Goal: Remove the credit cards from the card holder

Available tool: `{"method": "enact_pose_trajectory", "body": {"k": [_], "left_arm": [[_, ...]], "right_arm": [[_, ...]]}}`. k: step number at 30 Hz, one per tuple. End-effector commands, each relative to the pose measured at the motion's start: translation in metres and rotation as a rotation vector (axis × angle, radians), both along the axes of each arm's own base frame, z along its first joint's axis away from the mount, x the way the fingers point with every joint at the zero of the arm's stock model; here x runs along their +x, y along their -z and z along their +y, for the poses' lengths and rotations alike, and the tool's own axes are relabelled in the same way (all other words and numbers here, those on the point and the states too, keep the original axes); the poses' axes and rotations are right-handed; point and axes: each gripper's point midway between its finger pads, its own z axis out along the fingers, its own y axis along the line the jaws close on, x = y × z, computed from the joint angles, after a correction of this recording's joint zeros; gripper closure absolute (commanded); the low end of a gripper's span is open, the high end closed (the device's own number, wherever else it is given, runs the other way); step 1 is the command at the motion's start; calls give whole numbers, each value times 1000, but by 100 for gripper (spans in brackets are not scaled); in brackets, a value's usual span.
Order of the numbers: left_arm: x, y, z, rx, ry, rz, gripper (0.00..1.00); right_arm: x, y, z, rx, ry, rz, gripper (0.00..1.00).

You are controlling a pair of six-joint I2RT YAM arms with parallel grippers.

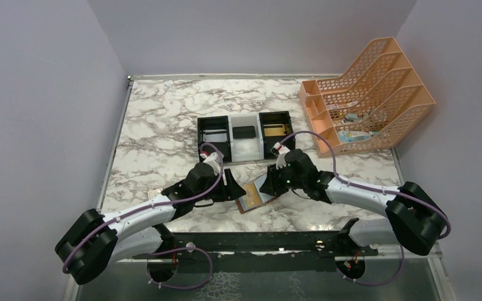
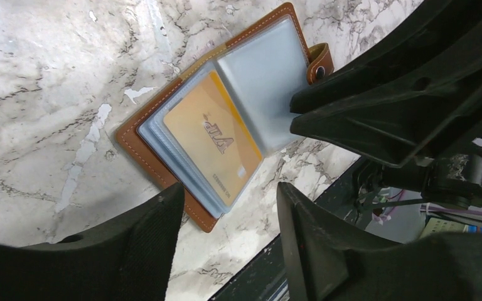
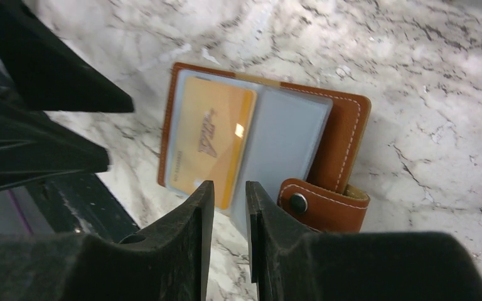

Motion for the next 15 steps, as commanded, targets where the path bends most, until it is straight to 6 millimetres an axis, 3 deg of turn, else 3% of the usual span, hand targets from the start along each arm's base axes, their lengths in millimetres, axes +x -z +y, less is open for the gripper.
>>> {"method": "enact_pose_trajectory", "body": {"k": [1, 7, 15], "left_arm": [[4, -4, -5, -6, -9, -40, 44], [3, 11, -6, 31, -23, -23, 50], [3, 15, -6, 49, -40, -32, 51]], "right_arm": [[-5, -28, 17, 155, -33, -16, 75], [-4, -12, 28, 135, -69, 45, 78], [9, 11, 21, 72, 28, 61, 80]]}}
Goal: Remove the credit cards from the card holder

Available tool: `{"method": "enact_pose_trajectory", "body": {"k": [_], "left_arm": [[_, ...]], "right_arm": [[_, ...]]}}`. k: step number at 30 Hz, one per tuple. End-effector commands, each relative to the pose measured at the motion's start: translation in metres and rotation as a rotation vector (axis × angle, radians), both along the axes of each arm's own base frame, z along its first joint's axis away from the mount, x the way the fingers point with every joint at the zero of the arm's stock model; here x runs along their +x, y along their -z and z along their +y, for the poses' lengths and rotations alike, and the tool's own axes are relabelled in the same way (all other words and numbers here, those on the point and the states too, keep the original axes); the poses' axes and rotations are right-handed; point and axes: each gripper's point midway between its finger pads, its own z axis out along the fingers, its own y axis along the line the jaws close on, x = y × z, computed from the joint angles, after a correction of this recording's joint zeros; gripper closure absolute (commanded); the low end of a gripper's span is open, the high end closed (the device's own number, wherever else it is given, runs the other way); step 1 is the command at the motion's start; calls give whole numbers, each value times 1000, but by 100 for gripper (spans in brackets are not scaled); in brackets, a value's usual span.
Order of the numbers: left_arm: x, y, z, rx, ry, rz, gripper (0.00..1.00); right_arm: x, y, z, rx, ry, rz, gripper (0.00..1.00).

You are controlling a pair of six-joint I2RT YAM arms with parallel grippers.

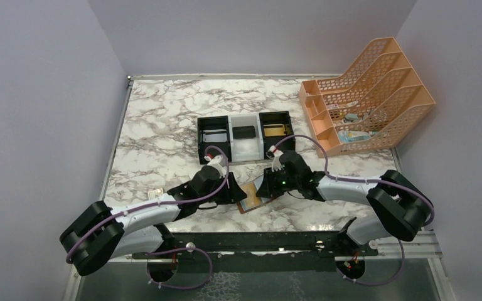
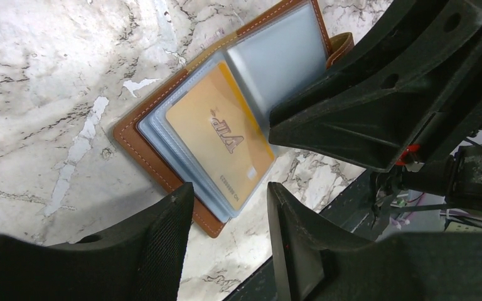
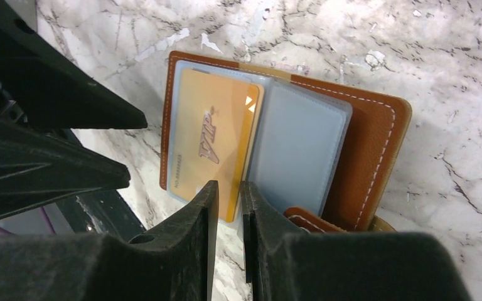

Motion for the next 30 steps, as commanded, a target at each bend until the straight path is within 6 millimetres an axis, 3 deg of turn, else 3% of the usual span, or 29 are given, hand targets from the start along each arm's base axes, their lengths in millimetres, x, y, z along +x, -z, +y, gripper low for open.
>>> {"method": "enact_pose_trajectory", "body": {"k": [1, 11, 20, 30], "left_arm": [[7, -1, 1, -6, -42, -34, 52], [7, 1, -4, -6, -51, -28, 59], [6, 14, -9, 39, -33, -7, 60], [9, 30, -8, 124, -52, 13, 80]], "right_arm": [[17, -5, 3, 5, 56, -43, 80], [20, -2, 7, 48, 113, -11, 81], [22, 5, 4, 37, 152, -1, 82], [23, 12, -1, 28, 171, 10, 83]]}}
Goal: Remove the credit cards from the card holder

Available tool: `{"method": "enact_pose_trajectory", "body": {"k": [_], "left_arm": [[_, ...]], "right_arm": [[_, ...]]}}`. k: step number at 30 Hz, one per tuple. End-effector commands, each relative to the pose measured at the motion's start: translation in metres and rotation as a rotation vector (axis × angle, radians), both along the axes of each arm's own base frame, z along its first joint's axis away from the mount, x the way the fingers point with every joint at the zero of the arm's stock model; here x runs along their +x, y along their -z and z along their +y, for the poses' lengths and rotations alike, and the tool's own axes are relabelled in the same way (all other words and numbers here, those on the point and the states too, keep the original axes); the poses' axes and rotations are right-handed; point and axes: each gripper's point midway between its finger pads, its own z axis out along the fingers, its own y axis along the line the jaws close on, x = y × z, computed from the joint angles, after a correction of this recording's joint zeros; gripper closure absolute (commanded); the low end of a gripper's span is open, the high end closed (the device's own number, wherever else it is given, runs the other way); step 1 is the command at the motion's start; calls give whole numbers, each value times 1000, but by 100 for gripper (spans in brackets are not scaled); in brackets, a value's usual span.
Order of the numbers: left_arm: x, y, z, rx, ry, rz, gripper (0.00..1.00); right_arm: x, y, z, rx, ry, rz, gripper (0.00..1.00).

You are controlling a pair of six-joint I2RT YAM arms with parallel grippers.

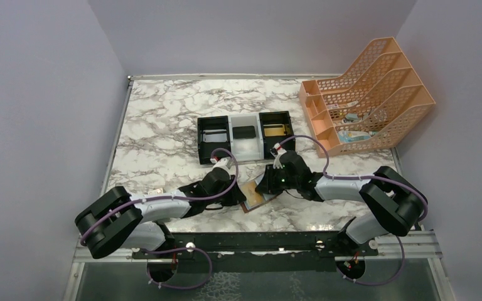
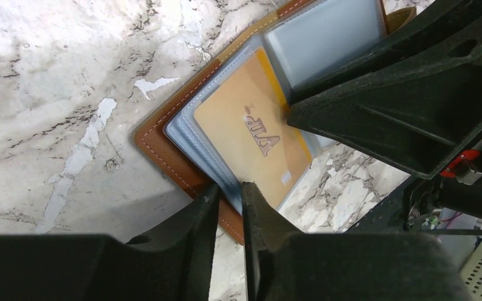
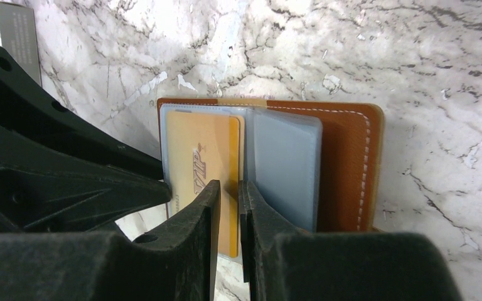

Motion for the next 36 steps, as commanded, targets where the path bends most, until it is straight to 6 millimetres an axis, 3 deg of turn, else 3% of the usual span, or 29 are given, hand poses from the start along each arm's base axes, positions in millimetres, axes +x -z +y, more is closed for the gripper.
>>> {"method": "enact_pose_trajectory", "body": {"k": [1, 9, 15, 23, 29, 36], "left_arm": [[9, 2, 1, 49, -34, -24, 83], [12, 12, 11, 127, -59, -21, 100], [13, 11, 15, 140, -69, -36, 100], [13, 11, 13, 149, -48, -42, 100], [13, 11, 14, 154, -51, -47, 100], [14, 9, 20, 166, -68, -60, 100]], "right_arm": [[6, 5, -4, -1, 36, -7, 83], [4, 5, -6, 60, 25, 17, 89], [-1, 3, -3, 120, -23, 40, 95], [-2, 11, -2, 99, -47, 69, 85], [-5, 5, 1, 131, -82, 53, 99], [3, 3, -12, 110, -8, 23, 99]]}}
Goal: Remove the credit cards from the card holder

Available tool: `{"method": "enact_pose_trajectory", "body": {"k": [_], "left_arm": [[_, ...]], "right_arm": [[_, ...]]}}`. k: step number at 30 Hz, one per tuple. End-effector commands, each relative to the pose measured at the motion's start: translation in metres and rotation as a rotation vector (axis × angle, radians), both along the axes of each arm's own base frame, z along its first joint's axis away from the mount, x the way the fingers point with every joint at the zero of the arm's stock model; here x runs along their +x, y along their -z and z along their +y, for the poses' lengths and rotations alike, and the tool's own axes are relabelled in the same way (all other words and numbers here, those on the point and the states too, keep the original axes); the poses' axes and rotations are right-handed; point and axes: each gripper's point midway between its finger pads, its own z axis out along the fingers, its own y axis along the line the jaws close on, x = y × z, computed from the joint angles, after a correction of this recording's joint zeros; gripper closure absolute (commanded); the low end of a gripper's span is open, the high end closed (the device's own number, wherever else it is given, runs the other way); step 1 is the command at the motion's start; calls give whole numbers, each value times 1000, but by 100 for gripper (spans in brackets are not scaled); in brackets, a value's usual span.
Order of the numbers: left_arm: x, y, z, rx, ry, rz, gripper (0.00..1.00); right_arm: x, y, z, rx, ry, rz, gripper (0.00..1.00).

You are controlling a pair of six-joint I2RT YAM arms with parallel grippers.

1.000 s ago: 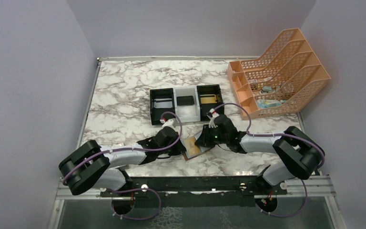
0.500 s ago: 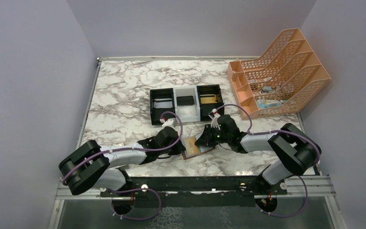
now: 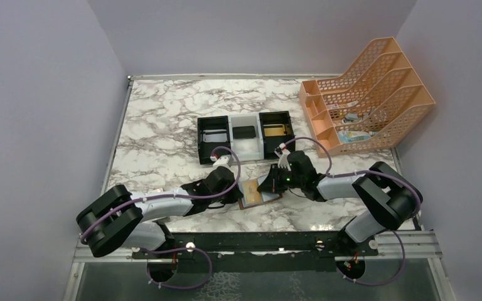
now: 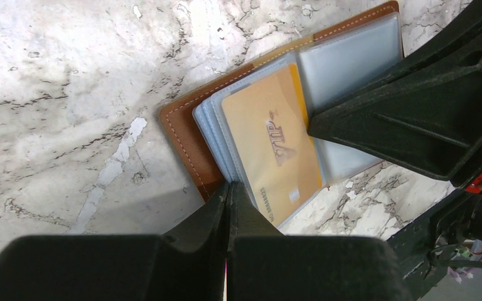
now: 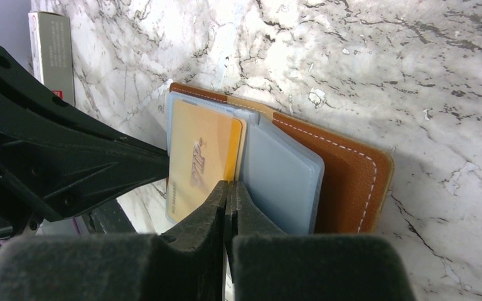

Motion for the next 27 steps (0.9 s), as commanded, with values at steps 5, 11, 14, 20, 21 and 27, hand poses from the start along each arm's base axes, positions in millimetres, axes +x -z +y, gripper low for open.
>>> {"method": "enact_pose_trajectory", "body": {"k": [5, 11, 14, 20, 21, 27], "left_arm": [[1, 4, 21, 92, -32, -27, 100], [0, -1, 20, 81, -34, -34, 86], [1, -9, 16, 57, -32, -47, 70], [4, -24, 10, 14, -47, -73, 56], [5, -26, 9, 8, -48, -77, 56], [4, -32, -11, -50, -1, -81, 57]], "right_arm": [[1, -1, -17, -4, 42, -10, 99], [-2, -3, -13, 17, 11, -3, 99], [-6, -2, -10, 29, -22, 8, 97], [-9, -6, -8, 63, -40, -8, 90], [-9, -7, -7, 63, -42, -8, 90], [-8, -5, -8, 57, -28, -4, 88]]}}
